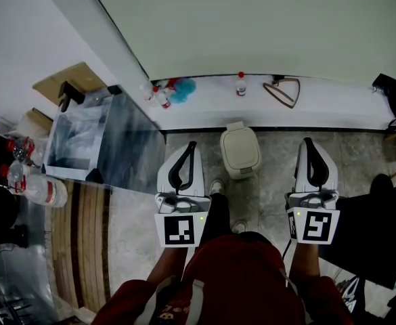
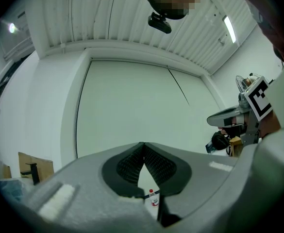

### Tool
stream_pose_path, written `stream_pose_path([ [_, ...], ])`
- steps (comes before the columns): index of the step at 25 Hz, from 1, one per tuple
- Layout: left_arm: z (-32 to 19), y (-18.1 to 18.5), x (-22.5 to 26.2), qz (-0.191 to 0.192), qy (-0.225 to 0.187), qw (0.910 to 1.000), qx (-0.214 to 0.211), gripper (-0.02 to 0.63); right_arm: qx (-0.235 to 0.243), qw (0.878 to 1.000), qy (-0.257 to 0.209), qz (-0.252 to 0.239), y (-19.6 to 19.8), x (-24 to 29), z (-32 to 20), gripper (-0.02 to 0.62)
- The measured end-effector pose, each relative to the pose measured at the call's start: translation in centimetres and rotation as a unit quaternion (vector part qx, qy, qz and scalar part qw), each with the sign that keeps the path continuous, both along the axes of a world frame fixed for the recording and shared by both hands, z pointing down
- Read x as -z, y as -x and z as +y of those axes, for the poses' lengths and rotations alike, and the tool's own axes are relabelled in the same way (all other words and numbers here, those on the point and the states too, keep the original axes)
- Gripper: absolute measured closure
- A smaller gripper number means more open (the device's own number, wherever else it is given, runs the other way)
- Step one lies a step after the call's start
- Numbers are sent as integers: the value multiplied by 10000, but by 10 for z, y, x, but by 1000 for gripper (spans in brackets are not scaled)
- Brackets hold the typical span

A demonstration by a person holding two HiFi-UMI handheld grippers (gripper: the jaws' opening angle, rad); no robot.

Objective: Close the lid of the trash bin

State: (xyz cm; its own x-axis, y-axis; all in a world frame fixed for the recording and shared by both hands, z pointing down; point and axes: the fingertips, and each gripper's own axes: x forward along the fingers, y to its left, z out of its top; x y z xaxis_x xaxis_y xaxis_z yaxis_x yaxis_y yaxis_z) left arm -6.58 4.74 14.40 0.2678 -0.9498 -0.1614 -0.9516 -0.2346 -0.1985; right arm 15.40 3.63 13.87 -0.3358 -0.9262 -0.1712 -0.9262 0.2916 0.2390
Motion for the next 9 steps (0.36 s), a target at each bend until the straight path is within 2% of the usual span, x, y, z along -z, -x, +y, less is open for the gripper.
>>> stream_pose_path([
  [9, 4, 6, -3, 73, 69, 9999, 48, 611, 41, 9999, 0, 137, 0, 0, 5, 595],
])
